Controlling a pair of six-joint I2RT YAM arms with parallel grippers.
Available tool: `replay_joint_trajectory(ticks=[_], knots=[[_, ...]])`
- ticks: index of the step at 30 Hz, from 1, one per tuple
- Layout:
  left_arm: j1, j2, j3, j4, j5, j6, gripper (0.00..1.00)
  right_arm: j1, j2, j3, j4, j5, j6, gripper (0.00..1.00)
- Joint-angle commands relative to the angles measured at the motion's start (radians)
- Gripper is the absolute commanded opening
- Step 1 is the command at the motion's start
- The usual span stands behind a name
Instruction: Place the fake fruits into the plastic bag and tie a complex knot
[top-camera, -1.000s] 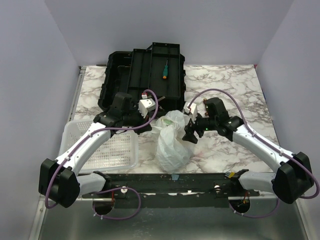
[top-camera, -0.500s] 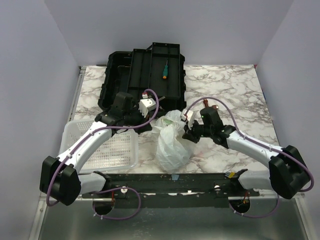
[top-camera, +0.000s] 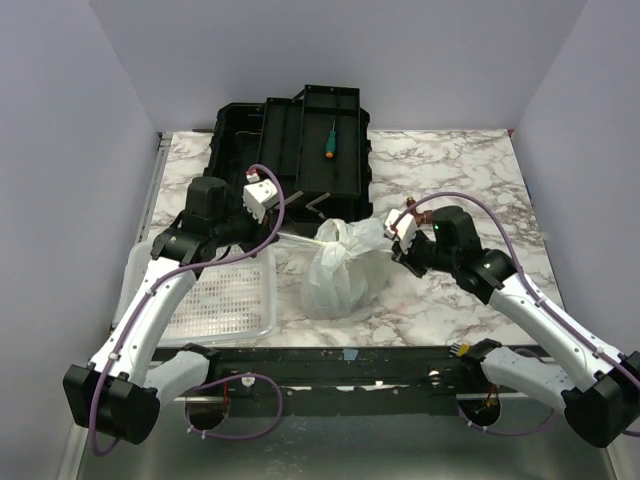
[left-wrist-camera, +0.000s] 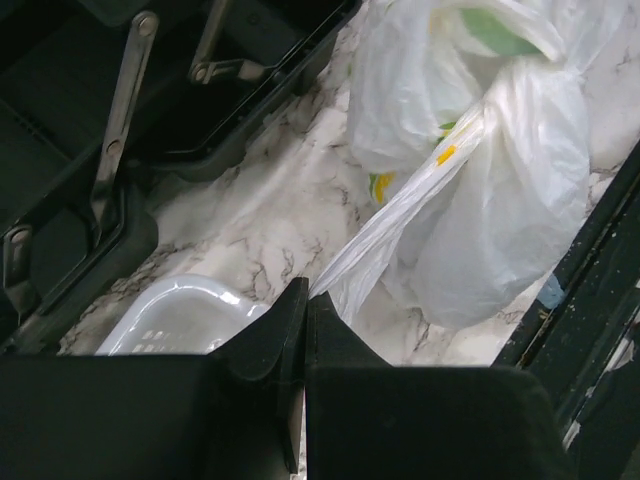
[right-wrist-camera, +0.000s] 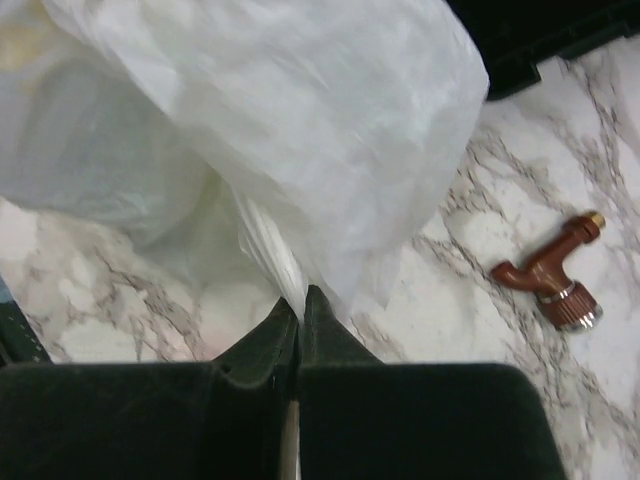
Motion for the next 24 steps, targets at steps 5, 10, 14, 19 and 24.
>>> replay_joint_trajectory(ticks=[5, 10, 14, 19, 24], knots=[[0.185, 0.137, -0.037, -0.044, -0.299, 0.112, 0.0, -0.295, -0.049, -0.205, -0.224, 0.171, -0.291, 0.01], [0.211, 0.191, -0.039, -0.021, -0.321, 0.123, 0.0, -0.381, -0.046, -0.276, -0.184, 0.172, -0.355, 0.01], [0.212, 0.206, -0.014, -0.041, -0.283, 0.131, 0.0, -0.391, -0.013, -0.248, -0.157, 0.169, -0.339, 0.01], [0.215, 0.08, 0.024, -0.071, -0.11, 0.17, 0.0, -0.444, 0.009, -0.148, -0.195, 0.165, -0.358, 0.01], [0.349, 0.137, 0.05, -0.144, -0.105, 0.202, 0.0, -0.633, 0.041, -0.16, -0.205, 0.115, -0.464, 0.01]])
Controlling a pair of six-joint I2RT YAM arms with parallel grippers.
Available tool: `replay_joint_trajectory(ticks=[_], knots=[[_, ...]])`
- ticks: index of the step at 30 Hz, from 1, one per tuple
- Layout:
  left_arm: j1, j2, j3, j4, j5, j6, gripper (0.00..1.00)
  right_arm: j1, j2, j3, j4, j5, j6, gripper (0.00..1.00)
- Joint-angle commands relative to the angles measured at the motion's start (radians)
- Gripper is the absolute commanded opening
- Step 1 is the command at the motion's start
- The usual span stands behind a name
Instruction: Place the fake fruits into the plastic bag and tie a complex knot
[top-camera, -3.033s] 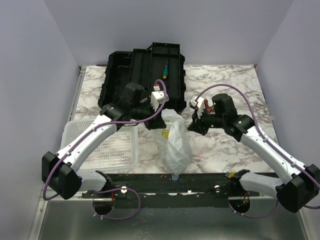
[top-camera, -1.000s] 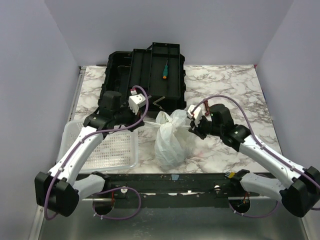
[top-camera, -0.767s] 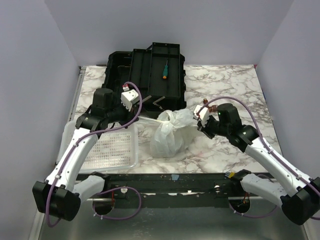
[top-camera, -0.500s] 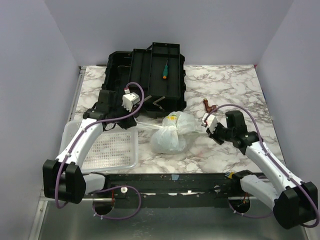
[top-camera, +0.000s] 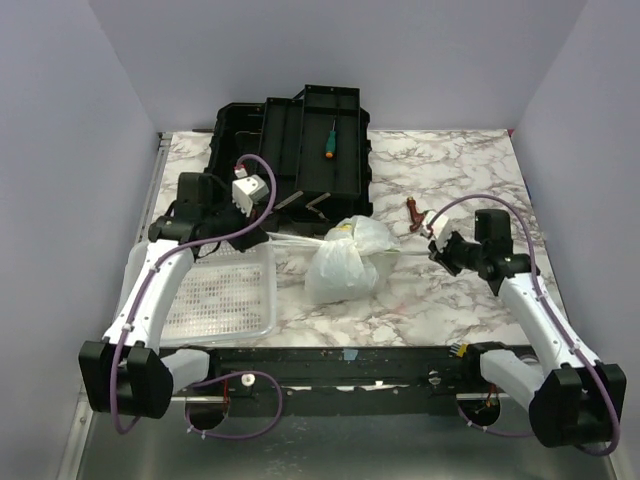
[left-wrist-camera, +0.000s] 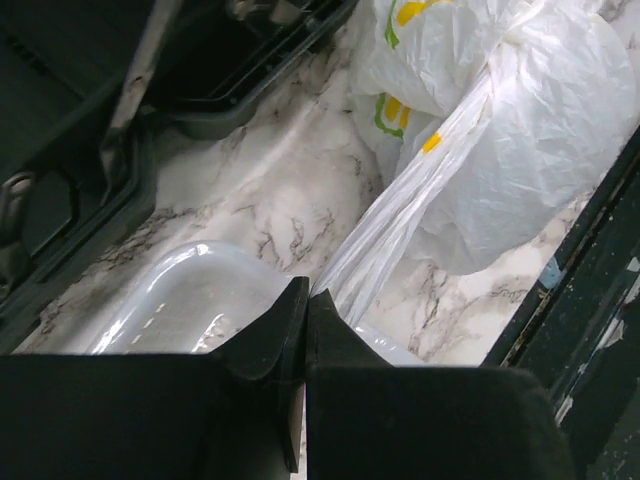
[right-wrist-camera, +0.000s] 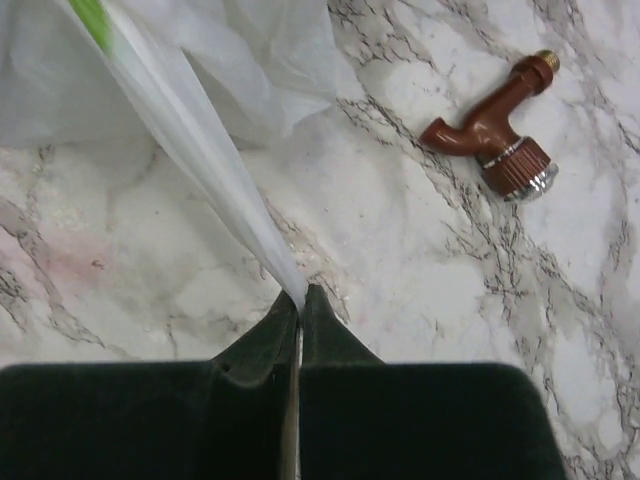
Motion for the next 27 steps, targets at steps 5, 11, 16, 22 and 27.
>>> replay_joint_trajectory(ticks=[5, 11, 16, 22, 27], knots=[[0.085, 0.039, -0.015, -0.047, -0.275, 0.127, 0.0, -0.176, 0.102, -0.002, -0.133, 0.218, -0.095, 0.01], [-0.018, 0.014, -0.032, -0.042, -0.208, 0.071, 0.0, -0.175, 0.176, 0.174, -0.36, -0.051, -0.091, 0.16], [-0.057, 0.017, -0.024, -0.027, -0.198, 0.027, 0.0, -0.132, 0.211, 0.313, -0.486, -0.238, 0.0, 0.77], [-0.098, 0.031, -0.022, -0.006, -0.195, 0.004, 0.0, 0.07, 0.284, 0.34, -0.345, -0.221, 0.26, 0.8], [-0.105, 0.049, -0.008, 0.0, -0.197, -0.002, 0.0, 0.157, 0.359, 0.339, -0.254, -0.242, 0.342, 0.7]])
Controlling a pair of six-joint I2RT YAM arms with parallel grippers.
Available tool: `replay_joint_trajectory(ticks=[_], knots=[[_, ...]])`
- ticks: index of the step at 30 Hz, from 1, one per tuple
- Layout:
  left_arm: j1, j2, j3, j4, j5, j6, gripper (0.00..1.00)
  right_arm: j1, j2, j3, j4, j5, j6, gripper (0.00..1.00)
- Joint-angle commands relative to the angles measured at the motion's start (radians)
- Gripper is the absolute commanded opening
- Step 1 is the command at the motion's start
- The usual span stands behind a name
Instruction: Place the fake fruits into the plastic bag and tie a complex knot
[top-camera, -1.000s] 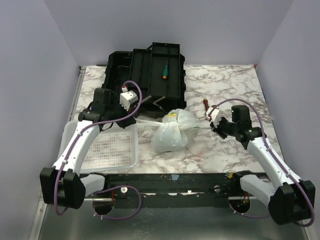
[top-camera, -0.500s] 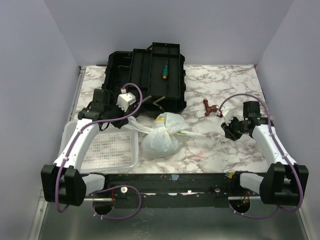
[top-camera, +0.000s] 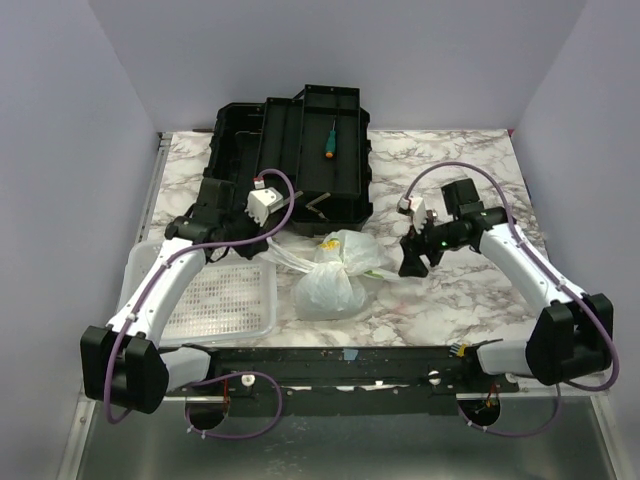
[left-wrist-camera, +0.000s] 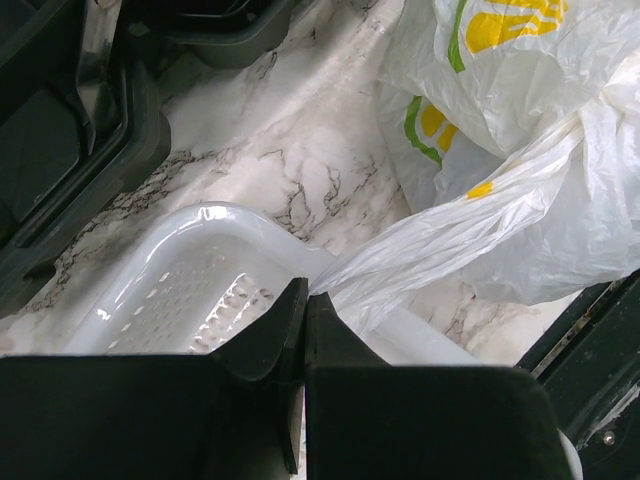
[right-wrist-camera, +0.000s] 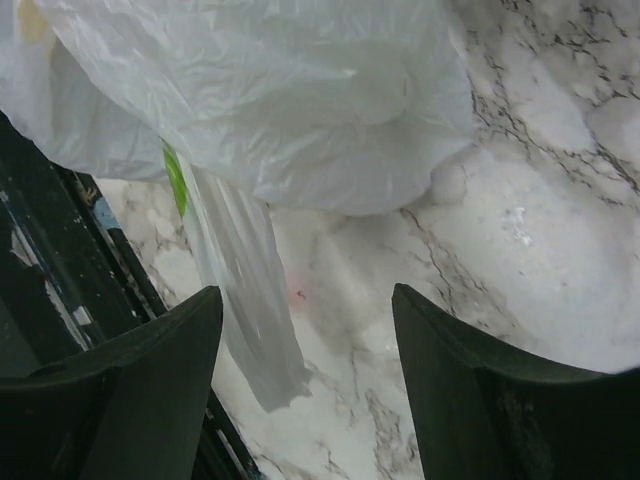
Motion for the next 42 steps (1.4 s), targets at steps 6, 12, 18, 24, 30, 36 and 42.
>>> replay_joint_trajectory(ticks=[6, 12, 18, 24, 30, 36, 42], knots=[[-0.011, 0.029, 0.033, 0.023, 0.001, -0.021, 0.0, 0.118, 0.091, -0.01, 0.069, -0.044, 0.072, 0.63], [-0.011, 0.041, 0.035, 0.038, 0.005, -0.038, 0.0, 0.196, 0.09, -0.096, 0.138, 0.048, 0.099, 0.71], [-0.011, 0.046, 0.028, 0.039, 0.006, -0.047, 0.0, 0.2, 0.12, -0.105, 0.187, 0.084, 0.118, 0.23], [0.06, 0.048, 0.047, 0.001, -0.003, -0.044, 0.0, 0.167, 0.055, -0.095, 0.113, 0.213, 0.138, 0.01], [0.246, 0.024, 0.027, -0.031, -0.025, 0.07, 0.0, -0.086, 0.022, -0.104, -0.006, 0.283, 0.034, 0.01], [0.087, -0.042, -0.039, -0.011, -0.004, 0.136, 0.0, -0.133, 0.037, -0.114, 0.01, 0.243, 0.001, 0.01], [0.009, -0.124, 0.045, -0.039, 0.155, 0.029, 0.0, -0.156, -0.001, 0.012, -0.045, 0.266, -0.006, 0.01]])
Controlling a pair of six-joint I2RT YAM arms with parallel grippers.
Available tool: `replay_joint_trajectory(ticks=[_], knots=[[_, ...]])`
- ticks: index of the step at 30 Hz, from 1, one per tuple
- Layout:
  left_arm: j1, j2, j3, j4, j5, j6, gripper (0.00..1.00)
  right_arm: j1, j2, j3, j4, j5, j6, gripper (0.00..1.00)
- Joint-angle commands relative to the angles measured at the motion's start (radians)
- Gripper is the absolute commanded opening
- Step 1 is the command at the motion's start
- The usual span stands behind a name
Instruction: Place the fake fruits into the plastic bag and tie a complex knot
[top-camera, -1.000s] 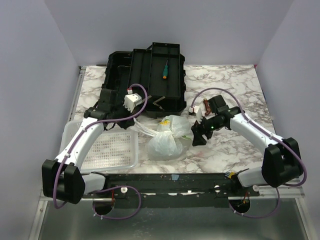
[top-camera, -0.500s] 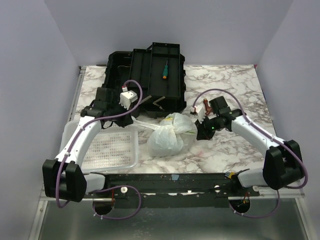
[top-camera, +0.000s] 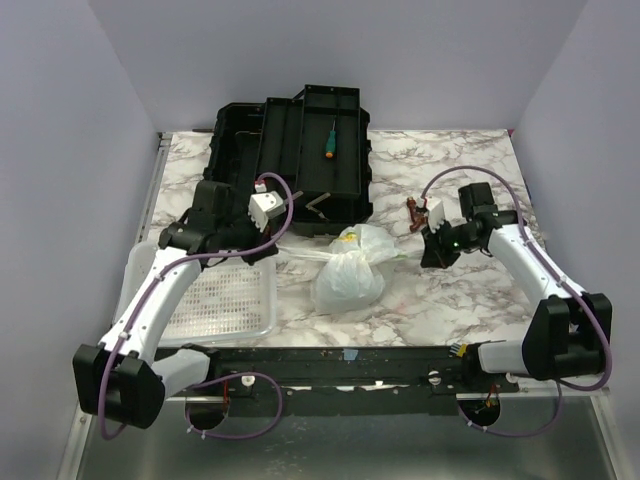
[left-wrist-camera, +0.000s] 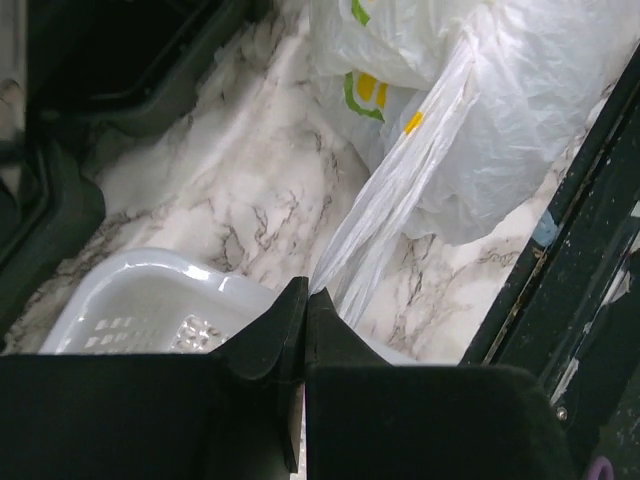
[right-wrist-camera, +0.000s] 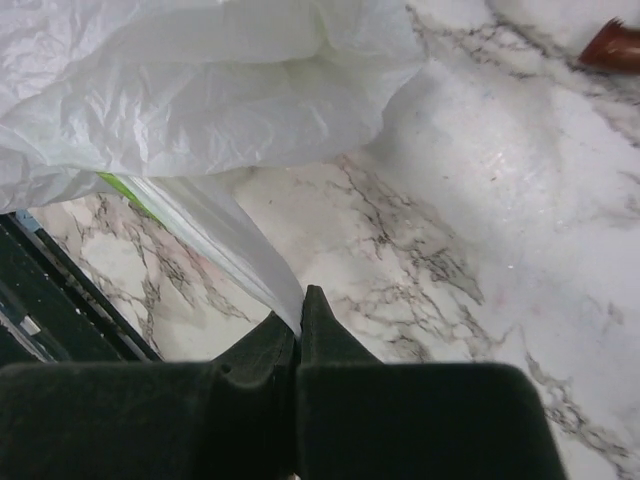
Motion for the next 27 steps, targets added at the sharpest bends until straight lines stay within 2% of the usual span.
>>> replay_joint_trajectory(ticks=[1, 4, 8, 13, 19, 20, 23, 24, 25, 27], knots=[[0.009, -0.077, 0.044, -0.003, -0.02, -0.023, 0.0, -0.062, -0.031, 0.084, -0.091, 0.152, -0.062, 0.01], [0.009, -0.031, -0.035, 0.056, -0.109, -0.011, 0.0, -0.09, 0.03, 0.049, -0.098, 0.163, -0.118, 0.01], [0.04, 0.043, -0.089, 0.128, -0.216, 0.022, 0.0, -0.091, 0.054, -0.045, 0.003, 0.2, -0.116, 0.01], [0.033, 0.06, -0.043, 0.149, -0.167, -0.057, 0.0, -0.091, 0.05, -0.095, 0.027, 0.192, -0.12, 0.01], [0.023, 0.054, -0.008, 0.121, -0.144, -0.078, 0.0, -0.091, 0.022, -0.017, -0.02, 0.066, -0.076, 0.01], [0.023, 0.055, 0.002, 0.111, -0.137, -0.078, 0.0, -0.091, 0.023, -0.003, -0.03, 0.043, -0.064, 0.04], [0.023, 0.069, 0.05, 0.057, -0.085, -0.076, 0.0, -0.09, 0.038, 0.059, -0.068, -0.035, -0.052, 0.25], [0.022, 0.077, 0.072, 0.042, -0.068, -0.077, 0.0, -0.09, 0.041, 0.077, -0.074, -0.053, -0.046, 0.35], [0.02, 0.082, 0.091, 0.025, -0.046, -0.081, 0.05, -0.09, 0.041, 0.096, -0.081, -0.074, -0.04, 0.44], [0.017, 0.094, 0.135, -0.01, -0.001, -0.077, 0.25, -0.09, 0.041, 0.136, -0.096, -0.109, -0.032, 0.62]])
